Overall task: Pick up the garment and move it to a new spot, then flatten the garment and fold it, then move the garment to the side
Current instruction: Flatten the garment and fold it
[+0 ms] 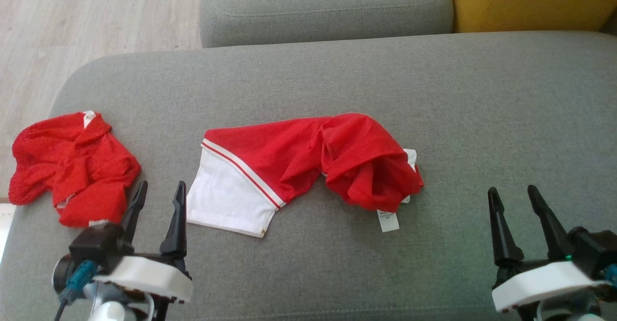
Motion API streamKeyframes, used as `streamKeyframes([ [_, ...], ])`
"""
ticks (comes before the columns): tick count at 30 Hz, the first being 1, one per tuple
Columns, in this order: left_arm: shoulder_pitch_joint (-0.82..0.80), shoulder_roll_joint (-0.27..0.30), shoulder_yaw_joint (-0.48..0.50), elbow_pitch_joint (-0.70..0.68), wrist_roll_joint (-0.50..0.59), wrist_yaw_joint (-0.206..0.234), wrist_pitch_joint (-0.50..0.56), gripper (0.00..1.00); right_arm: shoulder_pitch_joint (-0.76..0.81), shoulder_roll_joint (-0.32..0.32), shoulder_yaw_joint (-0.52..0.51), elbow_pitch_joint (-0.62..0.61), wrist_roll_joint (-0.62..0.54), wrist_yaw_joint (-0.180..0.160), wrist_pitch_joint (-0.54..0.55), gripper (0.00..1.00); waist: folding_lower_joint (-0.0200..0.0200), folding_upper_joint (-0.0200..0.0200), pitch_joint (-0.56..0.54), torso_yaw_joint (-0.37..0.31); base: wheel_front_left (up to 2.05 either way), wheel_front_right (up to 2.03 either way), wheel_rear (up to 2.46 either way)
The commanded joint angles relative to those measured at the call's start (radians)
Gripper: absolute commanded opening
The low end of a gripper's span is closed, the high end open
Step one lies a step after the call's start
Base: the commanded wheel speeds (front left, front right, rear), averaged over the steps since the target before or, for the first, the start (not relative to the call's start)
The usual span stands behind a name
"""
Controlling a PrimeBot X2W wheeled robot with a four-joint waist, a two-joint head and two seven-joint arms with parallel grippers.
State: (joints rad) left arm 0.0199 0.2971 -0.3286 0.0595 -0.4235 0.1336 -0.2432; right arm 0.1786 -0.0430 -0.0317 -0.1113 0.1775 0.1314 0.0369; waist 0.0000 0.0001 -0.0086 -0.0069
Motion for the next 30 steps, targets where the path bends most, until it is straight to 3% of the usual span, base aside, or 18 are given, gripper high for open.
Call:
streamKeyframes([
  [1, -0.042, 0.027, 0.038, -0.027, 0.012, 0.008, -0.002, 1.0, -0.028, -0.007, 0.024, -0.041, 0.003, -0.001, -0.002, 1.0, 0.0, -0.0001, 0.001, 0.001, 0.0, 0.0, 0.0],
  [20, -0.055, 0.028, 0.029, -0.018, 0.006, 0.015, -0.003, 1.0, -0.036, -0.007, 0.044, -0.036, 0.002, -0.001, 0.007, 1.0, 0.0, -0.0001, 0.011, 0.008, 0.0, 0.0, 0.0],
  [30, -0.081, 0.029, 0.023, -0.027, 0.009, 0.016, -0.003, 1.0, -0.059, -0.007, 0.225, 0.002, -0.003, -0.001, 0.054, 1.0, 0.0, -0.0001, 0.051, 0.023, 0.0, 0.0, 0.0],
])
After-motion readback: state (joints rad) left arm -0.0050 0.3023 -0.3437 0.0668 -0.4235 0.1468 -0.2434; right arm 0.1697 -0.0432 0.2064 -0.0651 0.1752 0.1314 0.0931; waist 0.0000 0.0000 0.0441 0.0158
